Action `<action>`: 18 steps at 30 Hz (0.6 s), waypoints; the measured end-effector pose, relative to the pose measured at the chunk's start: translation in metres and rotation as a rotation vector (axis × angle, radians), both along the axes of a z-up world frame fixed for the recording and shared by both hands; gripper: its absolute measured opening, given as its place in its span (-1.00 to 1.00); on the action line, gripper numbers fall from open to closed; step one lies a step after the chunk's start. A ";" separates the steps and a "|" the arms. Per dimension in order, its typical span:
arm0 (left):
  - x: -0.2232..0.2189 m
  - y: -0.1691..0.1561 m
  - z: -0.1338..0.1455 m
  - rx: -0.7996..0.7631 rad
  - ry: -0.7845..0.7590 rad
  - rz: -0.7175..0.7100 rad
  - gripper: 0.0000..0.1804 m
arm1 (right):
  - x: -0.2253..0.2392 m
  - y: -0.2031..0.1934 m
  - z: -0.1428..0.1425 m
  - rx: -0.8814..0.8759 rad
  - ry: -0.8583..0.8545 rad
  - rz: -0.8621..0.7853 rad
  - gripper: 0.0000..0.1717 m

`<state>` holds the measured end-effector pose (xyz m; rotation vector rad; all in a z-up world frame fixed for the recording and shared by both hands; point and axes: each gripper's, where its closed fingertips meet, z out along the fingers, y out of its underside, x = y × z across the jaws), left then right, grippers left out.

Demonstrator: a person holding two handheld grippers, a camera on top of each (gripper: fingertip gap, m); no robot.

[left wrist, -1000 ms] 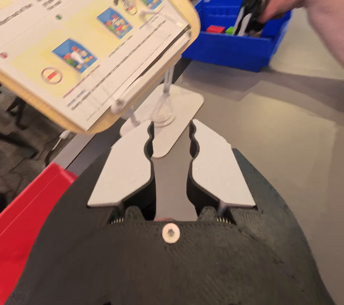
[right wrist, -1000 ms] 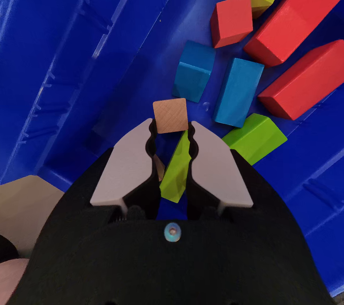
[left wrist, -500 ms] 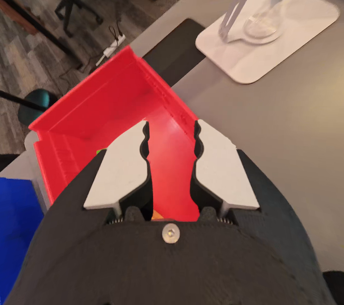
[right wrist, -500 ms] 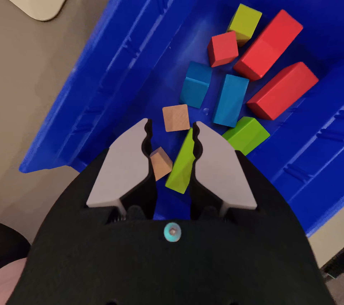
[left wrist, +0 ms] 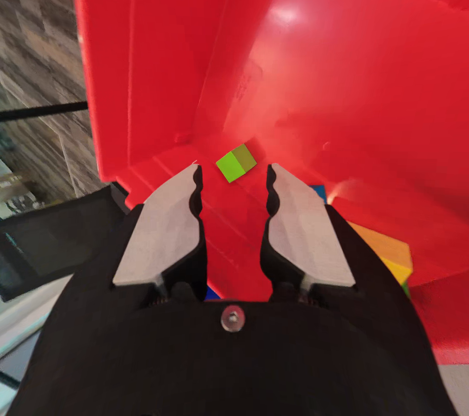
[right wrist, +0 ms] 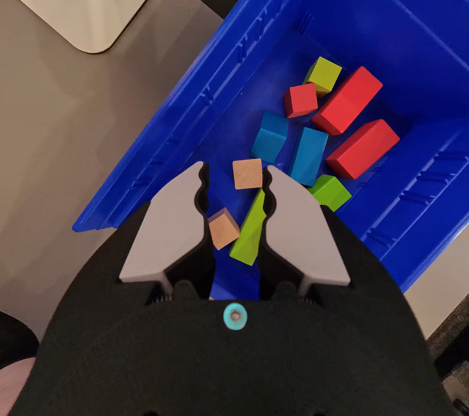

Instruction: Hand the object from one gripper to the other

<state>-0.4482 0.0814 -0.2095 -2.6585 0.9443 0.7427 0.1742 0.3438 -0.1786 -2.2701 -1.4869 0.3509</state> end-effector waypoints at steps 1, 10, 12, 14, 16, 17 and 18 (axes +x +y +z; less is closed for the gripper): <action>-0.004 0.001 -0.005 -0.043 0.023 -0.026 -0.46 | -0.001 0.000 0.000 0.002 -0.001 0.002 -0.55; -0.039 -0.002 -0.040 -0.346 0.170 -0.154 -0.41 | -0.002 -0.001 0.005 0.018 0.006 0.009 -0.55; -0.043 -0.002 -0.045 -0.371 0.178 -0.152 -0.43 | -0.002 -0.001 0.005 0.018 0.005 0.010 -0.55; -0.045 -0.001 -0.049 -0.387 0.195 -0.155 -0.52 | -0.002 -0.001 0.006 0.022 0.003 0.012 -0.55; -0.045 -0.002 -0.050 -0.389 0.190 -0.143 -0.58 | -0.003 -0.001 0.007 0.026 0.005 0.013 -0.55; -0.045 -0.002 -0.050 -0.384 0.186 -0.133 -0.59 | -0.003 -0.002 0.008 0.029 0.008 0.015 -0.55; -0.045 -0.003 -0.050 -0.375 0.180 -0.123 -0.60 | -0.004 -0.002 0.010 0.033 0.011 0.016 -0.55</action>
